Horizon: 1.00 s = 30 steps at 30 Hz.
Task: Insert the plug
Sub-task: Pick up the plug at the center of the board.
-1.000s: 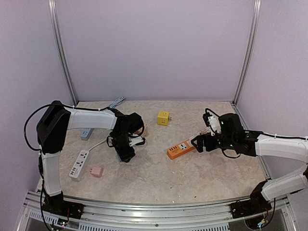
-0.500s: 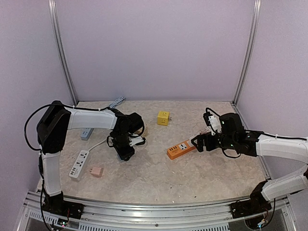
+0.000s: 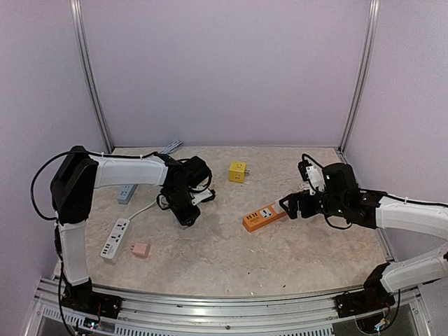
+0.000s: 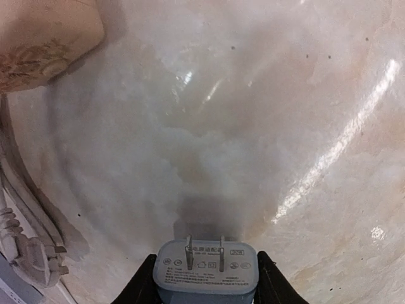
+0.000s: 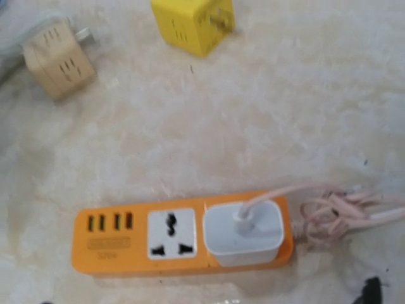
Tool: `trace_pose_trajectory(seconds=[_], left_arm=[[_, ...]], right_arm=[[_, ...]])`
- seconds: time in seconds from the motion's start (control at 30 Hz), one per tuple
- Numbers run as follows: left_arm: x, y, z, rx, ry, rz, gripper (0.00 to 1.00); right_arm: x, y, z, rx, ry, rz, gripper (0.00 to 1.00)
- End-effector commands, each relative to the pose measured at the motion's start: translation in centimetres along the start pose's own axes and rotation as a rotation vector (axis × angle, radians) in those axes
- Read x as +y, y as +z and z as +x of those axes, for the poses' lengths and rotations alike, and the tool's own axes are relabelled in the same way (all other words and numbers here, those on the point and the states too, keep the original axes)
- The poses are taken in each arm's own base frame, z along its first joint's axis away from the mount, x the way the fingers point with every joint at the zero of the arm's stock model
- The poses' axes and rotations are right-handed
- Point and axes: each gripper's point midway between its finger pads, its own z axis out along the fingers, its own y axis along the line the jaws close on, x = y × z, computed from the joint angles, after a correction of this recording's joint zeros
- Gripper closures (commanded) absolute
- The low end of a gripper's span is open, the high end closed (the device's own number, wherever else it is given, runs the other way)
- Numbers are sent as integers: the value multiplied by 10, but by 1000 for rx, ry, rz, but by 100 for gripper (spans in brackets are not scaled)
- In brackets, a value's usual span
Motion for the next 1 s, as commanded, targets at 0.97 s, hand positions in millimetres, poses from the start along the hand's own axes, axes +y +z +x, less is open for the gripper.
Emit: trace_pose_trajectory(seconds=[0.97], left_arm=[[-109,-304,-143,-1463,-80,801,68]], right_arm=[[122,-69,-56,-369,-52,-777,8]])
